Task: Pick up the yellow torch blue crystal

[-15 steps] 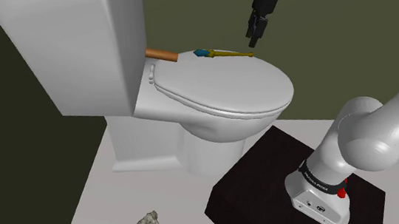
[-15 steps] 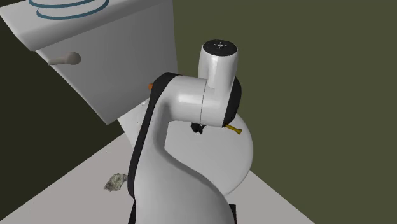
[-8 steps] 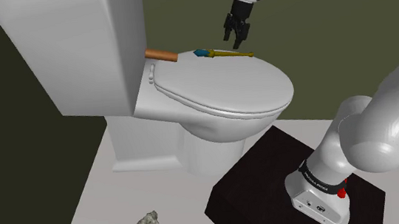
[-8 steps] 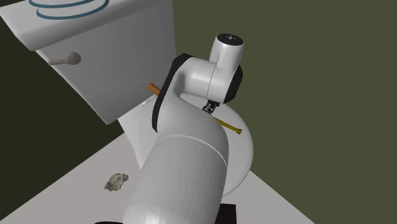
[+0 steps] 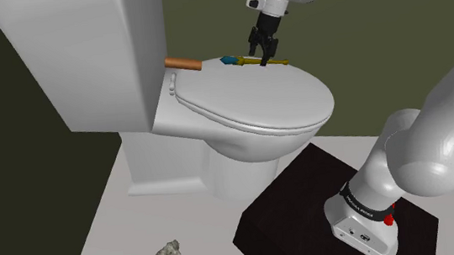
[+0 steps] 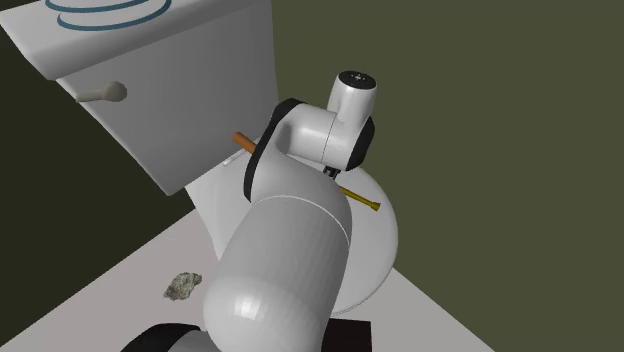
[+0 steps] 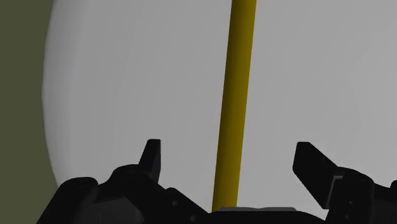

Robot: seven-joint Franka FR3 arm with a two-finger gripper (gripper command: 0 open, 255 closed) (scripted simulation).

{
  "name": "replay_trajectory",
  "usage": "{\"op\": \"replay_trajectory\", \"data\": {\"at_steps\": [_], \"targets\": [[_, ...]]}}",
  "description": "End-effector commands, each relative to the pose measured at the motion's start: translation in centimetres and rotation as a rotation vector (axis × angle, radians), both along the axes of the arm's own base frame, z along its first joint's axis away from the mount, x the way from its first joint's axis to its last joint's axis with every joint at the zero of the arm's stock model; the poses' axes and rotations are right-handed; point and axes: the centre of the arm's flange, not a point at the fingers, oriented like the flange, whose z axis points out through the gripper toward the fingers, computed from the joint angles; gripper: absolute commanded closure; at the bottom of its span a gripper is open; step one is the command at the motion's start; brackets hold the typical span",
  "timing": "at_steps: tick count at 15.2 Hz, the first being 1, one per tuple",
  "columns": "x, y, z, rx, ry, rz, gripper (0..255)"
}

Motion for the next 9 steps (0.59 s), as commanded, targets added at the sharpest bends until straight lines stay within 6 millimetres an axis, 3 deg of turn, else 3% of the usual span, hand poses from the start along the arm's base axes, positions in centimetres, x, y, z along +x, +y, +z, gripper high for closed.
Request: {"op": "replay_trajectory", "data": {"at_steps": [1, 2, 3, 9], "targets": [[-0.05, 0.08, -0.45, 0.0, 0.0, 0.0, 0], [-0.05, 0.08, -0.45, 0.0, 0.0, 0.0, 0], [-0.05, 0.11, -0.43, 0.0, -0.001, 0.0, 255], [0.18, -0.15, -0.57, 0.0, -0.001, 0.0, 255]]}}
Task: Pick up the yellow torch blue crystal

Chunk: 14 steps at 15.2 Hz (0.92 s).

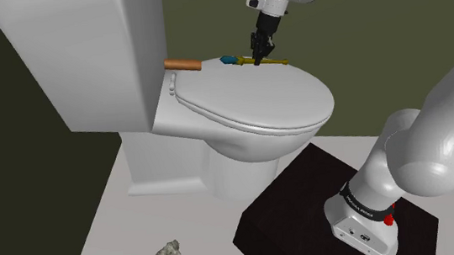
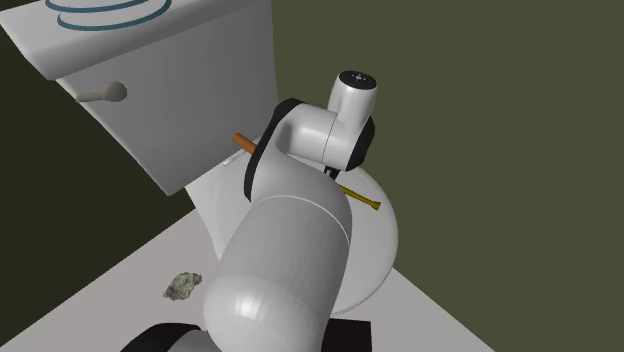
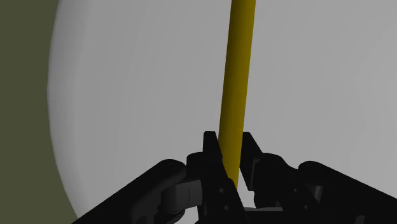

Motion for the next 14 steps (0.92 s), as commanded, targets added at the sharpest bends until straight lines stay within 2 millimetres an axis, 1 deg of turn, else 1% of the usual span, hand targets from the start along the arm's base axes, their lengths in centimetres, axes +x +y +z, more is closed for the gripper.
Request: {"op": "replay_trajectory", "data": {"at_steps": [1, 3, 14], "targets": [[0.0, -0.1, -0.7, -0.003, 0.011, -0.001, 255], [-0.2, 0.1, -0.5, -0.003, 0.011, -0.001, 255], [-0.2, 0.1, 5.3, -0.003, 0.011, -0.001, 255]]}}
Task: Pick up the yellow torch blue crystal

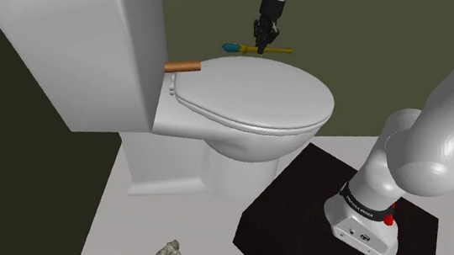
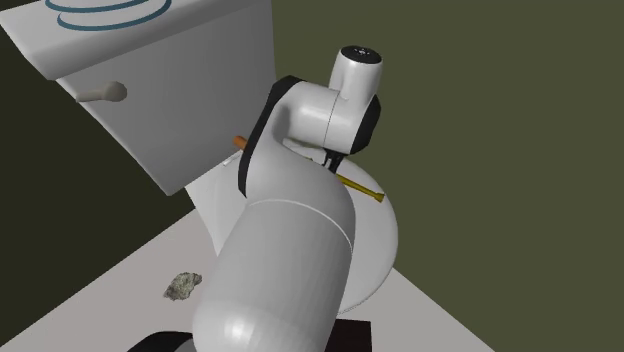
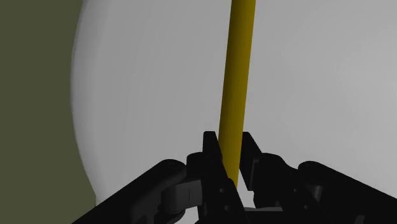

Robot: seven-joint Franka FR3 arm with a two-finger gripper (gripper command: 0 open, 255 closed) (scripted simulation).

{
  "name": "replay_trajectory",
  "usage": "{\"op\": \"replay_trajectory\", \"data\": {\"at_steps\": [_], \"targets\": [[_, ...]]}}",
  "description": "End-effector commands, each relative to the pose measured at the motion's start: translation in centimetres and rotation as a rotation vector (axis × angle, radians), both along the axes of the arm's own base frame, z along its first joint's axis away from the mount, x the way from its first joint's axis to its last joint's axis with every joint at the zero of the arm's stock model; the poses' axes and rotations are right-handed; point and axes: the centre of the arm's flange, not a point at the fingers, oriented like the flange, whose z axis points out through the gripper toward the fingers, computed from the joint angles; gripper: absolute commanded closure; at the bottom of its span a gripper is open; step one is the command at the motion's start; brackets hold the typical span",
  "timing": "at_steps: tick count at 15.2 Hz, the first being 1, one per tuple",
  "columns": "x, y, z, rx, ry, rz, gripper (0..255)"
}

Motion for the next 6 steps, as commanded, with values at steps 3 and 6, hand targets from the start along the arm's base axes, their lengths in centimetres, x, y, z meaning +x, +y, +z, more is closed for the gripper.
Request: {"op": "replay_trajectory", "data": {"at_steps": [3, 6], "targets": [[0.0, 0.1, 2.2, 0.0, 0.0, 0.0, 255], [0.0, 0.1, 2.9, 0.0, 0.0, 0.0, 255]]}}
